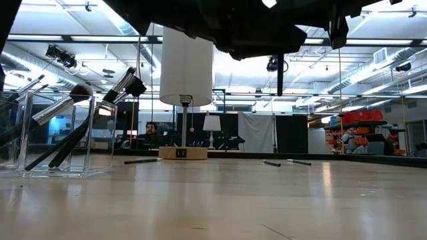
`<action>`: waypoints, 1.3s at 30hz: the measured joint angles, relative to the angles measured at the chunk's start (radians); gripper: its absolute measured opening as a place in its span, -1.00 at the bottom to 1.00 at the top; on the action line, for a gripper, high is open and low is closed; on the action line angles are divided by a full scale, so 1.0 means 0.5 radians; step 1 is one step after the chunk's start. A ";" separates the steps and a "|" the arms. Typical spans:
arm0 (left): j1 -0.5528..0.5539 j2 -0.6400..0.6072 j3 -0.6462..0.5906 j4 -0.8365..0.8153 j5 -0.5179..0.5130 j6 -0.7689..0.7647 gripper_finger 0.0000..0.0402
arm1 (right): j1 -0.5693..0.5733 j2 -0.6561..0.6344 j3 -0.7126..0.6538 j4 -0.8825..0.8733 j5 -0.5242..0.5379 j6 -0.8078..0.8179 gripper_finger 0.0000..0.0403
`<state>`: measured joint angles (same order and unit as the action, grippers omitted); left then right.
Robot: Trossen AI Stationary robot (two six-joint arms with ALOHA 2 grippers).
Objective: Put items in baskets/containers
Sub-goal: Put the highlighter brush in the transparent organizer
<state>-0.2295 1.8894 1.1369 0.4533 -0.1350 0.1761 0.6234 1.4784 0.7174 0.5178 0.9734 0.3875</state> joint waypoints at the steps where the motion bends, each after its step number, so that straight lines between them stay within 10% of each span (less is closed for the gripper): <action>1: 0.000 0.000 0.001 -0.027 -0.001 -0.008 -0.08 | 0.001 0.001 0.000 -0.010 -0.006 0.000 -0.94; 39: -0.037 -0.410 -0.002 -1.129 0.174 -0.461 -0.11 | 0.016 0.003 0.003 -0.378 -0.096 0.316 -0.95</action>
<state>-0.2482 1.6841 1.1358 -0.1113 -0.0482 -0.0546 0.6312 1.4799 0.7189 0.3290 0.9252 0.5457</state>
